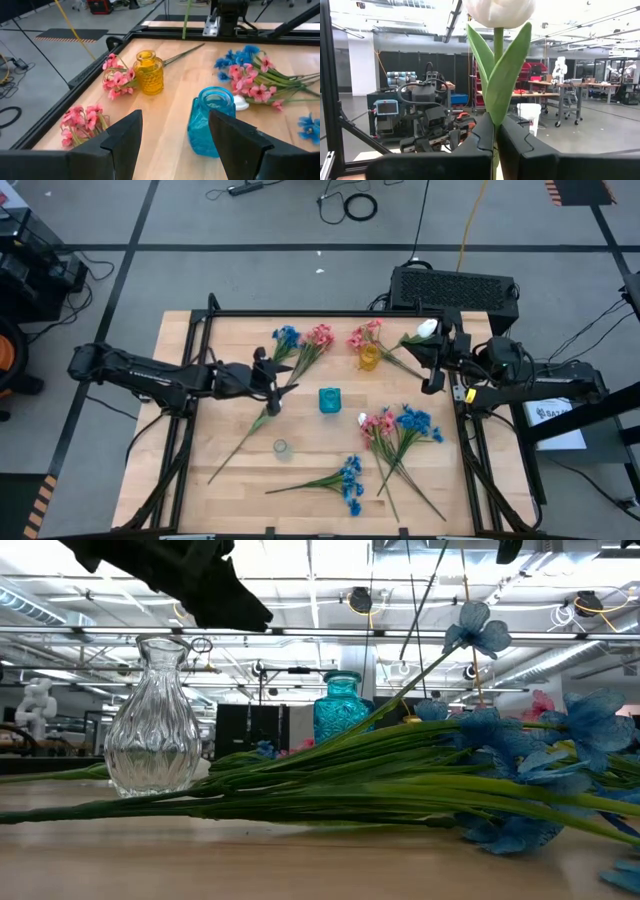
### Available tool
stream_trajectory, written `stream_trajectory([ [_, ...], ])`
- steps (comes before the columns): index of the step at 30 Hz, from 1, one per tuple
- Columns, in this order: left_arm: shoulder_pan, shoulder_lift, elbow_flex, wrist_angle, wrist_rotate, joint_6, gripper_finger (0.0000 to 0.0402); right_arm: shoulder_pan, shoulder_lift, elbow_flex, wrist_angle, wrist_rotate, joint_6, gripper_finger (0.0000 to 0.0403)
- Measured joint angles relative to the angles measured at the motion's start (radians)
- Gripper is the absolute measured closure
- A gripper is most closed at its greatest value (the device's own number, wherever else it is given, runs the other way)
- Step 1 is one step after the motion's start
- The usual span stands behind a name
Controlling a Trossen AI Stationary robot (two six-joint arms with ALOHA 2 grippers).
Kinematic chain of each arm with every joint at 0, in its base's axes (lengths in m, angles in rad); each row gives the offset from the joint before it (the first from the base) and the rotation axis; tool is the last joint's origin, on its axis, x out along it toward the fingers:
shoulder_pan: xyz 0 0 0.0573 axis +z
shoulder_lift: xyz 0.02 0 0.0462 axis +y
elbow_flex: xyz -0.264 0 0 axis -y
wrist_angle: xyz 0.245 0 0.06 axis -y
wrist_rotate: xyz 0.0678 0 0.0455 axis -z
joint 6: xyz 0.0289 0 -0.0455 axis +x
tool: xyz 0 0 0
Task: Sort flowers into vase by color
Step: Put the top white tulip into the yellow vase
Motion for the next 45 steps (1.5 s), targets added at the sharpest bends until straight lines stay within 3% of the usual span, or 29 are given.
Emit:
stream_trajectory([
  [20, 0.116, 0.117, 0.000, 0.043, -0.031, -0.002, 0.0167, 0.000, 0.016, 0.000, -0.020, 0.000, -0.021, 0.0402],
  [36, 0.154, 0.142, -0.001, -0.079, 0.015, -0.257, 0.0167, 0.000, 0.009, 0.000, -0.078, 0.034, -0.053, 0.0403],
  [40, 0.172, 0.141, -0.001, -0.103, 0.080, -0.271, 0.0167, 0.000, 0.009, 0.000, -0.079, 0.034, -0.053, 0.0403],
  [45, 0.183, 0.141, -0.001, -0.101, 0.047, -0.247, 0.0167, 0.000, 0.009, 0.000, -0.077, 0.034, -0.049, 0.0403],
])
